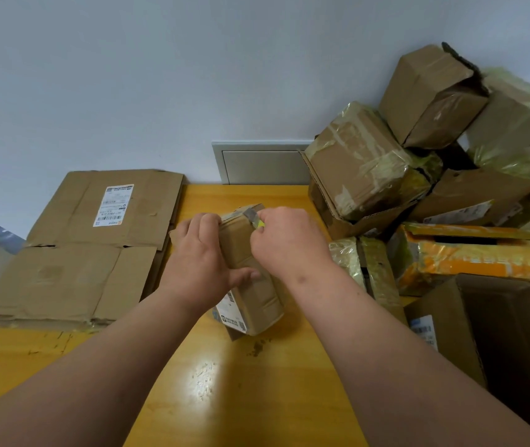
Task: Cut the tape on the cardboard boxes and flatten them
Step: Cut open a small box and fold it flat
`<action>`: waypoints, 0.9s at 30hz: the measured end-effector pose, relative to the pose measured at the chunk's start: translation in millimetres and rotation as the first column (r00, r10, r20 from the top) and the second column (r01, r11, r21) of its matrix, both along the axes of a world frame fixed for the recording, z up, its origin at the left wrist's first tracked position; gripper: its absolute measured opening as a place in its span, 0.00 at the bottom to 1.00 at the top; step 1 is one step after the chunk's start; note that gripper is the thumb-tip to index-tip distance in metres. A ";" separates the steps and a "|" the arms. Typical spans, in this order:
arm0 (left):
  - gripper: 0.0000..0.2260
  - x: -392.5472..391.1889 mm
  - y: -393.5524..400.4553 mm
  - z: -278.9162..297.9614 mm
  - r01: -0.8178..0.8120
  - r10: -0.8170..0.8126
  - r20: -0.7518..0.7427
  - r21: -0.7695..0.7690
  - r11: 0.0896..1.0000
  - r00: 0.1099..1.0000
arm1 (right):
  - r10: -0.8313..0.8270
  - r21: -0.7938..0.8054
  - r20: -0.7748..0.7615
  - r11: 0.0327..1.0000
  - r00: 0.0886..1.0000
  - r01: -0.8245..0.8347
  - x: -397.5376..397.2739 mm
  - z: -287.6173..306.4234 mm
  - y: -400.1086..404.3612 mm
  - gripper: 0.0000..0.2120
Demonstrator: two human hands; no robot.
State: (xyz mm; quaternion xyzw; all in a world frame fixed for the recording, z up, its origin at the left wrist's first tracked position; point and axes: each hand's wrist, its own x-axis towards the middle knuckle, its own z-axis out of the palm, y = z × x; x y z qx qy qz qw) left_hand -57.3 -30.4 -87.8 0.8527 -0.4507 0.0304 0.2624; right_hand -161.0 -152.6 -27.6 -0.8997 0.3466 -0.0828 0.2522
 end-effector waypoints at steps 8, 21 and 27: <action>0.48 -2.2 1.7 11.8 -0.038 0.033 0.028 0.196 0.980 0.999 | -0.003 0.056 0.003 0.998 1.000 0.003 -13.0 -2.1 8.5 0.15; 0.50 3.1 5.2 22.0 -0.083 0.083 0.013 0.317 0.945 0.996 | 0.034 0.088 0.092 0.995 0.995 -0.042 -37.8 -32.7 26.9 0.19; 0.49 6.4 5.6 24.0 -0.061 0.061 0.009 0.337 0.939 0.998 | 0.059 0.039 0.119 0.997 0.991 -0.064 -44.9 -42.6 28.1 0.19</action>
